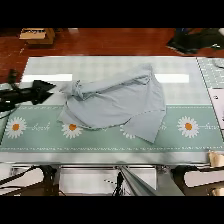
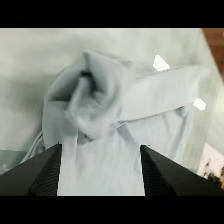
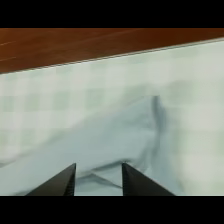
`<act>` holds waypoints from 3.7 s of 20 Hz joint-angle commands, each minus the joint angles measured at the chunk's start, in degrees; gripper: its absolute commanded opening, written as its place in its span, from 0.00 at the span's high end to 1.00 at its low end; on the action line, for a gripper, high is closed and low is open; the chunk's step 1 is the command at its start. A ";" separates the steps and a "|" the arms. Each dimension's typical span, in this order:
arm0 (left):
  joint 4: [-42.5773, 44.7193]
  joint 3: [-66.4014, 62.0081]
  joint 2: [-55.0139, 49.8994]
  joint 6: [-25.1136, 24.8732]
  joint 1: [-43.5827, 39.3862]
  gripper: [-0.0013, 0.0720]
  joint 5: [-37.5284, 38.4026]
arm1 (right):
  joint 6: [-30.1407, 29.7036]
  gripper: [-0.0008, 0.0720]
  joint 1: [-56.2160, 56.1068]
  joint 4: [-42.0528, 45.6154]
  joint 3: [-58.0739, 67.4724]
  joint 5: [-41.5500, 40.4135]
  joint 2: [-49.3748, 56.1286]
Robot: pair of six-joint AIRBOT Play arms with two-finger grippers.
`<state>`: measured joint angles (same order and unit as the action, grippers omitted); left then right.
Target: Fold the shirts.
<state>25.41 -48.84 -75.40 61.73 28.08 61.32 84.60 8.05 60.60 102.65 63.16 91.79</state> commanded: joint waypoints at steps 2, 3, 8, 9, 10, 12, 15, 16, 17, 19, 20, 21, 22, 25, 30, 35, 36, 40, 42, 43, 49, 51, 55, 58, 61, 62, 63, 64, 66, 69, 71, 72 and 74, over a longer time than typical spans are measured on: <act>15.98 -5.44 -0.52 6.80 15.04 0.36 13.68 | -2.80 0.47 8.22 21.20 0.00 16.31 -6.93; 21.55 -4.96 -0.59 7.17 16.59 0.34 15.15 | -4.48 0.46 10.03 23.28 -0.22 20.59 -6.95; 26.67 0.00 -3.32 5.92 12.48 0.26 14.86 | -5.38 0.36 16.90 12.87 -7.28 24.22 -6.95; 26.67 -0.02 -4.76 5.40 10.16 0.26 15.15 | -5.42 0.36 16.81 12.63 -8.81 23.80 -6.95; 26.67 -0.04 -6.36 5.38 7.23 0.26 14.93 | -5.44 0.36 16.39 12.31 -10.45 23.19 -6.95; 25.62 -0.09 -9.40 5.40 1.55 0.26 13.14 | -5.42 0.36 15.74 11.41 -13.20 21.86 -6.97; 25.00 -0.39 -11.67 5.66 -4.35 0.26 8.70 | -5.68 0.36 15.32 10.97 -15.17 21.42 -6.97; 24.72 -0.55 -11.89 5.95 -5.55 0.26 7.56 | -5.99 0.36 15.34 11.23 -15.17 21.22 -6.97; 24.09 -0.55 -12.07 6.54 -6.34 0.27 6.78 | -6.05 0.36 15.34 11.28 -15.17 20.90 -6.97; 22.05 -0.55 -12.90 6.56 -7.67 0.27 6.86 | -6.01 0.36 15.34 11.26 -15.17 20.06 -6.97; 21.92 -0.55 -13.55 7.58 -8.70 0.28 6.86 | -5.99 0.36 15.32 11.23 -15.17 19.82 -6.97; 21.94 -0.55 -14.23 8.04 -9.70 0.28 7.21 | -5.95 0.36 15.34 11.23 -15.17 19.76 -6.97; 21.97 -0.55 -15.02 8.17 -10.80 0.39 7.78 | -5.79 0.36 15.34 11.21 -15.17 19.89 -6.97; 21.99 -0.55 -15.85 7.74 -12.79 0.95 8.85 | -5.92 0.36 15.34 10.95 -15.17 21.49 -6.99; 22.03 -0.74 -14.51 5.35 -10.99 0.96 11.82 | -6.84 0.36 18.03 15.65 -19.45 26.62 -7.04; 21.99 -0.74 -10.64 2.73 -10.36 0.96 12.46 | -7.56 0.31 19.50 2.14 -36.61 18.86 -7.02; 21.99 -0.74 -9.92 1.90 -10.36 0.96 12.81 | -7.54 0.31 18.40 0.66 -39.60 15.41 -7.02; 21.99 -0.76 -7.89 1.92 -10.36 0.96 12.83 | -9.29 0.31 12.13 -1.77 -47.67 5.49 -6.99; 21.94 -0.74 -7.91 1.95 -10.36 0.96 12.83 | -9.25 0.31 9.46 -2.25 -49.35 2.10 -6.95; 21.94 -0.74 -7.91 1.95 -10.36 0.96 12.83 | -9.25 0.31 7.85 -3.30 -50.01 -0.04 -6.97; 17.86 -2.43 -7.89 1.66 -10.36 0.96 12.79 | -9.27 0.93 -0.55 -8.11 -50.45 -7.37 -6.99; 13.88 -5.40 -7.02 -0.04 -10.36 0.96 13.79 | -12.04 0.95 -0.09 -9.97 -48.68 -2.32 -7.37; 8.20 -18.29 3.04 -0.55 -10.38 0.96 14.64 | -20.35 0.95 2.93 -10.80 -36.98 10.84 -17.20; 8.63 -30.47 15.78 1.09 -10.47 0.96 9.51 | -24.61 0.95 3.91 -12.09 -22.91 10.14 -30.38; 11.82 -40.37 29.31 1.14 -10.47 0.96 -4.76 | -21.53 0.95 3.91 -10.47 -11.54 -7.96 -43.74; 13.79 -42.62 33.20 2.14 -10.47 0.96 -8.87 | -18.05 0.95 3.93 -8.26 -9.62 -14.84 -47.47; 16.26 -44.35 36.33 4.76 -10.47 0.96 -10.91 | -14.08 0.95 3.93 -4.50 -7.43 -19.08 -50.56; 19.12 -45.83 39.34 8.59 -10.47 0.96 -11.23 | -10.49 0.95 3.91 -0.33 -5.25 -19.58 -52.70; 24.96 -47.43 44.54 15.54 -10.47 0.96 -9.25 | -2.95 0.95 3.91 7.85 -1.62 -15.10 -55.67; 35.52 -48.81 49.90 22.75 -10.47 0.96 -0.24 | 3.65 0.95 3.91 20.72 1.18 -3.74 -58.31; 39.89 -49.68 51.43 24.65 -10.47 0.96 9.35 | 4.90 0.95 3.91 26.51 2.56 5.38 -58.99; 40.74 -49.77 51.63 25.11 -10.47 0.96 14.23 | 4.66 0.95 3.91 27.93 2.86 9.68 -58.99; 40.74 -49.66 50.88 25.16 -10.47 0.96 21.94 | 0.74 0.95 3.91 29.00 2.86 18.67 -58.05</act>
<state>61.41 -97.82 -25.69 83.90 17.63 70.87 86.19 11.94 82.78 104.25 68.23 34.00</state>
